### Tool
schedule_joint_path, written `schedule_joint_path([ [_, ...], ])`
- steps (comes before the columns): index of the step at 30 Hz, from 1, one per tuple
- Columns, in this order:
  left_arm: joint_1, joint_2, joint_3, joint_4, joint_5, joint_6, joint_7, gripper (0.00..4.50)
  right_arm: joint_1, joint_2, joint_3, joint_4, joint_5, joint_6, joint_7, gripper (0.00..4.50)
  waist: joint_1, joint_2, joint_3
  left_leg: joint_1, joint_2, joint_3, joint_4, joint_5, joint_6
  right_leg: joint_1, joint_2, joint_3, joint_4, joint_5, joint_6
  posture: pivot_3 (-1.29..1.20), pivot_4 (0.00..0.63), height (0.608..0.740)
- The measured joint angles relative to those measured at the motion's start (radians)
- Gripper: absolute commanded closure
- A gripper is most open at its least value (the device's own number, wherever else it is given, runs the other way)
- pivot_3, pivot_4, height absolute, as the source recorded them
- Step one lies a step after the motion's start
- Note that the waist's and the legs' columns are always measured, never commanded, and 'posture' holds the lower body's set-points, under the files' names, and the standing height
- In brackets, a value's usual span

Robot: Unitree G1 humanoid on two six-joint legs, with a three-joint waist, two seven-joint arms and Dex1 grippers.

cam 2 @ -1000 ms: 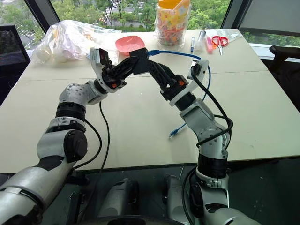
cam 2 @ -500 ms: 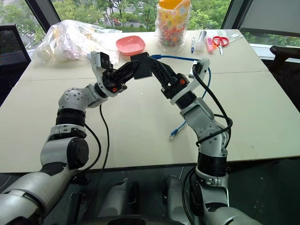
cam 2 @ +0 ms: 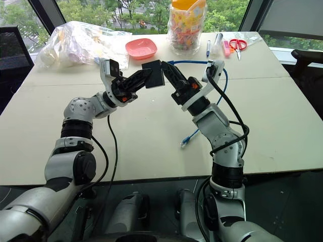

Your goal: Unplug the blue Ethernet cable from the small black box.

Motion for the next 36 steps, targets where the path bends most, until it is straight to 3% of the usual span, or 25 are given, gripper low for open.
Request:
schedule_joint_path([
  [18, -0.018, 0.053, -0.011, 0.05, -0.003, -0.024, 0.043, 4.01, -0.049, 0.004, 0.014, 0.097, -0.009, -0.025, -0.036, 4.46, 0.0, 0.0, 0.0, -0.001, 0.0, 0.0, 0.0, 0.0, 0.0, 0.0, 0.0, 0.0, -0.001, 0.0, 0.0, 0.0, 0.15, 0.74],
  [21, -0.014, 0.05, -0.004, 0.042, -0.016, -0.035, 0.046, 4.01, -0.046, -0.003, 0.012, 0.094, -0.024, -0.047, -0.016, 3.33, 0.0, 0.0, 0.0, -0.001, 0.0, 0.0, -0.001, 0.0, 0.0, 0.0, 0.0, 0.0, -0.001, 0.0, 0.0, 0.0, 0.15, 0.74],
  [25, -0.005, 0.056, 0.027, 0.024, -0.037, -0.046, 0.047, 4.01, -0.024, -0.028, -0.01, 0.089, -0.033, -0.061, -0.006, 1.34, 0.0, 0.0, 0.0, -0.001, 0.0, 0.0, -0.001, 0.0, 0.0, 0.0, -0.001, 0.0, -0.001, 0.0, 0.0, 0.0, 0.15, 0.74],
  [36, 0.017, 0.025, 0.02, -0.012, -0.039, -0.029, 0.047, 4.01, -0.02, -0.023, -0.004, 0.089, -0.027, -0.059, 0.012, 1.34, 0.0, 0.0, 0.0, -0.001, 0.0, 0.0, -0.001, 0.0, 0.0, -0.001, -0.001, 0.0, -0.001, 0.0, 0.0, 0.0, 0.15, 0.74],
])
